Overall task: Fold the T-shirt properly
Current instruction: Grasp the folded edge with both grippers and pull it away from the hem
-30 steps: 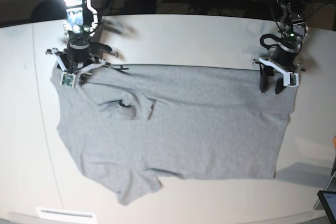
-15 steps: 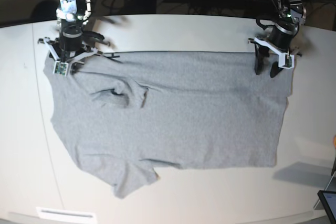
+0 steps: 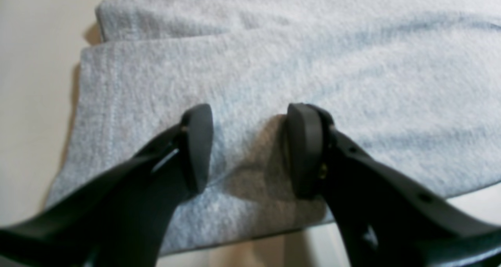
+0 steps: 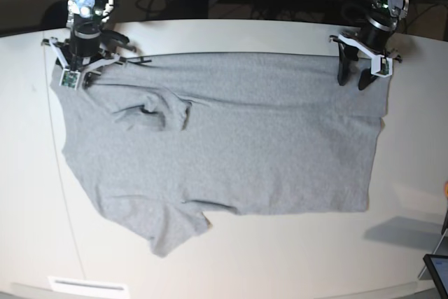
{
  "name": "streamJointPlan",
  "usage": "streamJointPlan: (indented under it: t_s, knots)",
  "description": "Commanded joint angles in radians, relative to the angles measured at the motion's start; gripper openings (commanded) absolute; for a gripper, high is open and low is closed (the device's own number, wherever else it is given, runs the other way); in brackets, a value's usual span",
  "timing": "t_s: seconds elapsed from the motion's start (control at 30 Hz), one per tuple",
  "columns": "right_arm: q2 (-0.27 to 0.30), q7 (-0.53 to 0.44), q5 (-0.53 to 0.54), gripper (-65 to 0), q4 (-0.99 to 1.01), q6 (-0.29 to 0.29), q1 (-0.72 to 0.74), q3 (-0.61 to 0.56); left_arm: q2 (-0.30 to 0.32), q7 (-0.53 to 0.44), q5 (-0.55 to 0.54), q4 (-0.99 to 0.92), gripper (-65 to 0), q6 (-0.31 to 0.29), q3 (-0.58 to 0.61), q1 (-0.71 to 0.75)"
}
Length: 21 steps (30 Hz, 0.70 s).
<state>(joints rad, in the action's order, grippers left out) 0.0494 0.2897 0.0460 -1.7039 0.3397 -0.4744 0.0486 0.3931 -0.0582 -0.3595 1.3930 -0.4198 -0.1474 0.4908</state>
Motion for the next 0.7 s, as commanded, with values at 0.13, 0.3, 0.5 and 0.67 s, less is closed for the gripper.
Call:
streamJointPlan:
  t_s: [0.13,0.3,0.5,0.67]
  knots:
    - [0.005,0.049,0.002,-46.4,0.000,0.025,-0.017,0.061,-0.018,0.087,0.049,-0.005,-34.9,0.005,0.007,0.022]
    - [0.005,0.049,0.002,-46.4,0.000,0.025,-0.017,0.067,-0.013,0.087,0.049,-0.005,-34.9,0.005,0.076,0.022]
    - [0.005,0.052,0.002,-46.4,0.003,0.025,-0.017,0.067,-0.019,0.087,0.049,-0.005,-34.9,0.005,0.081,0.056]
    - [0.005,0.053,0.002,-46.4,0.005,0.025,-0.020,0.067,-0.013,0.088,0.049,0.022,-34.9,0.005,0.071,0.102]
